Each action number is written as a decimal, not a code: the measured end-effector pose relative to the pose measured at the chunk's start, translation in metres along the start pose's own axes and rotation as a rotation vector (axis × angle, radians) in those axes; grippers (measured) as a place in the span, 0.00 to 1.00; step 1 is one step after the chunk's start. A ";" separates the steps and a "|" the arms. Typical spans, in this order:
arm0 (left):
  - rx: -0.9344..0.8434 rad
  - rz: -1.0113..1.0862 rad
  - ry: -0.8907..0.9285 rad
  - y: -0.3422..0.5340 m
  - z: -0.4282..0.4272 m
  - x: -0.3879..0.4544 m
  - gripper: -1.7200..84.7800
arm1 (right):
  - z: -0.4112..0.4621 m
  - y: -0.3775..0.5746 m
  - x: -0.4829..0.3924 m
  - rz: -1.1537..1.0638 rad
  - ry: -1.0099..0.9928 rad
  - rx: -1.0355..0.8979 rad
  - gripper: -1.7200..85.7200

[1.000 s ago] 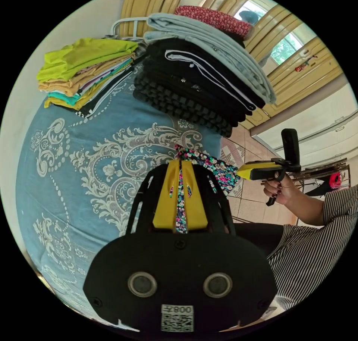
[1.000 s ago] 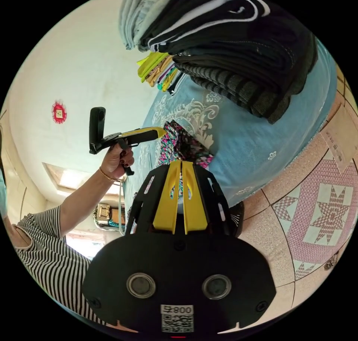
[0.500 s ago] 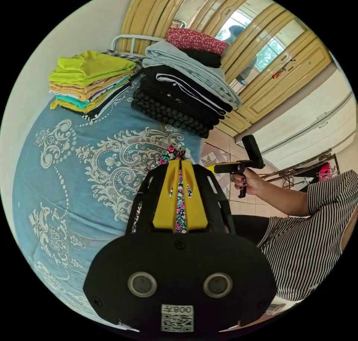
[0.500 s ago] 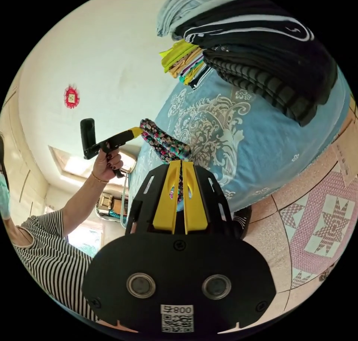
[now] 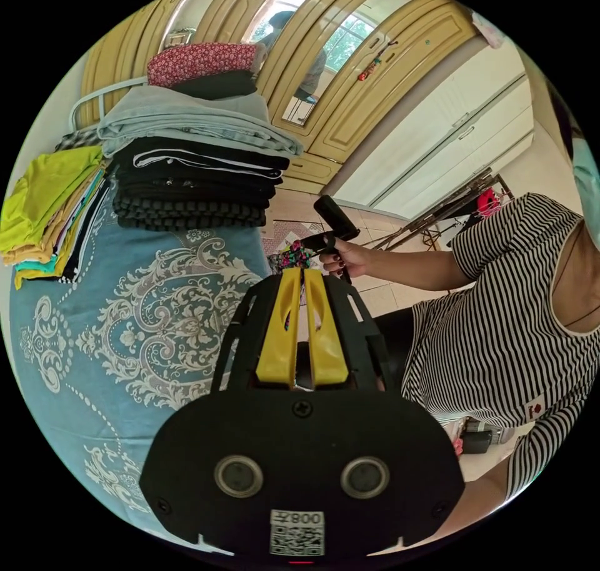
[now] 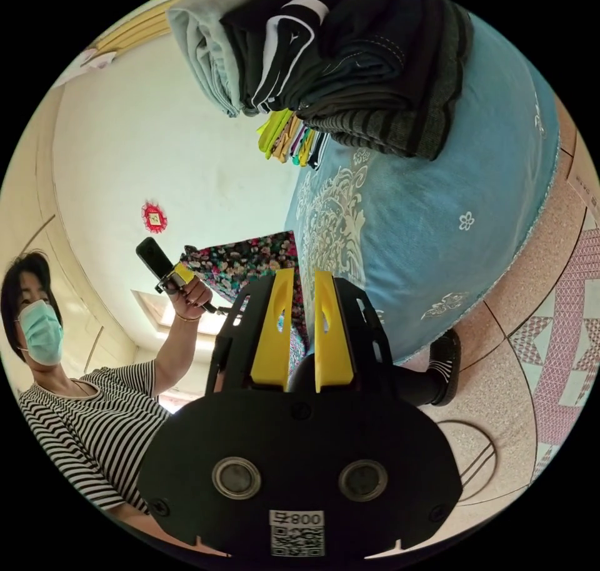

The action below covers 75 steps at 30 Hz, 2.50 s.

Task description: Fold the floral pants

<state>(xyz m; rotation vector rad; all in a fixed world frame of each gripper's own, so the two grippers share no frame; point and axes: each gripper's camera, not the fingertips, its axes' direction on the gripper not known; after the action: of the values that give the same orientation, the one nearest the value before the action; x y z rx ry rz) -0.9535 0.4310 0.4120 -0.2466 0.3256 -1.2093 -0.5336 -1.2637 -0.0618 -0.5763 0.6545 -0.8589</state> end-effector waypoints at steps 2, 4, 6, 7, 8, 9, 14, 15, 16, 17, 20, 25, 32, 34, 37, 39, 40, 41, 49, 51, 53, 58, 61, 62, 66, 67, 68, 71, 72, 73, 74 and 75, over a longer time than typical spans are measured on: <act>-0.010 -0.002 0.026 0.000 0.003 -0.003 0.03 | -0.003 -0.009 0.008 -0.022 -0.078 0.002 0.11; -0.017 0.001 0.039 0.000 0.005 -0.004 0.03 | -0.003 -0.016 0.014 -0.038 -0.096 -0.005 0.11; -0.025 0.009 0.050 0.000 0.005 -0.005 0.03 | -0.002 -0.023 0.023 -0.036 -0.115 -0.022 0.12; -0.026 0.011 0.051 0.001 0.006 -0.005 0.03 | -0.003 -0.026 0.031 -0.019 -0.136 -0.015 0.12; -0.027 0.016 0.061 0.002 0.006 -0.005 0.03 | -0.005 -0.028 0.039 -0.005 -0.172 -0.005 0.12; -0.027 0.018 0.066 0.002 0.006 -0.005 0.03 | -0.005 -0.030 0.042 0.001 -0.189 -0.008 0.12; -0.024 0.040 0.102 0.004 0.006 -0.003 0.03 | 0.005 -0.035 0.058 0.009 -0.240 -0.097 0.13; -0.025 0.042 0.106 0.004 0.007 -0.003 0.03 | 0.006 -0.035 0.060 0.011 -0.254 -0.101 0.13; -0.029 0.049 0.113 0.004 0.008 -0.003 0.03 | 0.007 -0.036 0.064 0.018 -0.297 -0.103 0.13; -0.034 0.055 0.119 0.004 0.009 -0.003 0.03 | 0.007 -0.035 0.067 0.022 -0.338 -0.097 0.13; -0.041 0.066 0.128 0.004 0.012 -0.004 0.03 | 0.010 -0.035 0.070 0.005 -0.428 -0.106 0.13; -0.041 0.069 0.139 0.004 0.017 -0.011 0.03 | 0.016 -0.029 0.070 -0.013 -0.526 -0.139 0.13; -0.028 0.057 0.146 0.009 0.023 -0.031 0.03 | 0.021 -0.021 0.070 -0.026 -0.605 -0.157 0.06; -0.021 0.045 0.150 0.010 0.025 -0.039 0.03 | 0.021 -0.020 0.066 -0.042 -0.607 -0.150 0.05; -0.013 0.033 0.149 0.012 0.029 -0.053 0.03 | 0.021 -0.022 0.058 -0.071 -0.598 -0.170 0.03; -0.011 0.023 0.140 0.013 0.032 -0.063 0.03 | 0.018 -0.023 0.052 -0.087 -0.565 -0.171 0.03; -0.004 0.011 0.136 0.014 0.033 -0.071 0.03 | 0.013 -0.023 0.047 -0.102 -0.519 -0.144 0.03; 0.010 -0.005 0.131 0.016 0.034 -0.080 0.03 | 0.004 -0.023 0.042 -0.116 -0.484 -0.101 0.03; 0.061 -0.270 0.088 0.023 0.070 -0.181 0.03 | -0.024 -0.003 0.034 -0.074 -0.215 0.051 0.03; 0.018 -0.360 0.040 0.025 0.090 -0.207 0.03 | -0.016 -0.004 0.040 -0.038 -0.164 0.044 0.03; -0.058 -0.465 -0.021 0.030 0.116 -0.236 0.03 | -0.004 -0.009 0.053 0.051 -0.080 0.027 0.04; -0.032 -0.491 -0.013 0.038 0.133 -0.257 0.03 | 0.002 -0.012 0.045 0.065 0.023 0.042 0.06; -0.011 -0.478 0.026 0.040 0.138 -0.264 0.03 | 0.008 -0.014 0.026 0.034 0.087 0.025 0.08; 0.013 -0.474 0.063 0.041 0.139 -0.267 0.03 | 0.015 -0.017 0.015 0.001 0.112 0.003 0.08; 0.063 -0.460 0.116 0.041 0.141 -0.272 0.03 | 0.048 -0.030 -0.010 -0.068 0.177 -0.093 0.10; 0.063 -0.451 0.120 0.040 0.142 -0.272 0.03 | 0.057 -0.034 -0.012 -0.066 0.192 -0.107 0.10; 0.055 -0.445 0.117 0.039 0.144 -0.273 0.03 | 0.063 -0.036 -0.012 -0.056 0.192 -0.109 0.10; 0.043 -0.421 0.119 0.035 0.148 -0.273 0.03 | 0.076 -0.037 -0.012 -0.027 0.199 -0.121 0.11; 0.042 -0.417 0.117 0.034 0.149 -0.273 0.03 | 0.079 -0.037 -0.012 -0.020 0.203 -0.130 0.11; 0.039 -0.408 0.120 0.033 0.150 -0.273 0.03 | 0.084 -0.037 -0.012 -0.010 0.207 -0.141 0.10; 0.036 -0.401 0.124 0.032 0.151 -0.273 0.03 | 0.088 -0.037 -0.013 -0.005 0.222 -0.149 0.10; 0.035 -0.398 0.123 0.031 0.152 -0.273 0.03 | 0.091 -0.037 -0.013 -0.005 0.230 -0.154 0.10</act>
<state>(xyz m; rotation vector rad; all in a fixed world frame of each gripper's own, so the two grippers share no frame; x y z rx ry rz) -0.9562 0.7009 0.5727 -0.2126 0.3730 -1.6261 -0.4931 -1.2547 0.0280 -0.6228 0.9349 -0.8919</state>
